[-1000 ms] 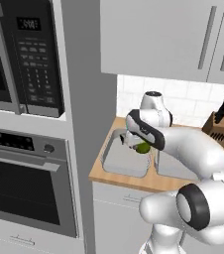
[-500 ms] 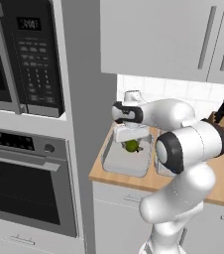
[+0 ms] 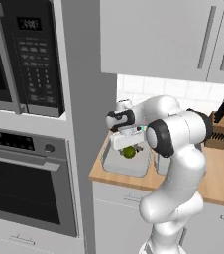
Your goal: Place one lime and one fish in each tupperware on the nearby counter, to pack two identical lunches.
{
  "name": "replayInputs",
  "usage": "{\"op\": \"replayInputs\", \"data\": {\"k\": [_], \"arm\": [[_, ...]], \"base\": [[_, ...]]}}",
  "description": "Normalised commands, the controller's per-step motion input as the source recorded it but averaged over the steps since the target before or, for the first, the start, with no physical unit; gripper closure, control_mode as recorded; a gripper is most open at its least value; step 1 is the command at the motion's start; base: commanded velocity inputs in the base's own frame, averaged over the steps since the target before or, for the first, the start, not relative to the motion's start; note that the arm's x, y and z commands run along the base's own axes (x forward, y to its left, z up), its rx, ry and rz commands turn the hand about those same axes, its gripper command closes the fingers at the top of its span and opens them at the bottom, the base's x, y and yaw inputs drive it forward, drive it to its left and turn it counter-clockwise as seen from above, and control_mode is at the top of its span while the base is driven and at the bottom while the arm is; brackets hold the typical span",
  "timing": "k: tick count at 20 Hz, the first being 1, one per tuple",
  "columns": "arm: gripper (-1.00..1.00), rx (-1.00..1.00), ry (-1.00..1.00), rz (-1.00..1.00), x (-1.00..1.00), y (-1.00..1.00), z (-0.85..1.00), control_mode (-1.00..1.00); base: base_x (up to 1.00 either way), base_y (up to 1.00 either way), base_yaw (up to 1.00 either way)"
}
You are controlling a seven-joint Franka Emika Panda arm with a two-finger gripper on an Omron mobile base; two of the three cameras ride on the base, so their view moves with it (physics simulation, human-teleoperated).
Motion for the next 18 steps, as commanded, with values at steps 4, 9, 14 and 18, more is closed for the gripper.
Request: {"op": "replayInputs", "data": {"k": [4, 9, 14, 18], "arm": [[1.0, -0.02, -0.12, 0.03, 0.17, 0.0, -0.49, -1.0], [1.0, 0.0, -0.21, 0.0, 0.28, 0.0, -0.04, -1.0], [1.0, 0.06, -0.22, 0.0, 0.01, 0.0, -0.15, -1.0], [1.0, 0.12, -0.03, 0.0, 0.0, 0.0, -0.07, -1.0]], "base": [[0.0, 0.0, 0.0], [0.0, 0.0, 0.0], [0.0, 0.0, 0.0], [0.0, 0.0, 0.0]]}}
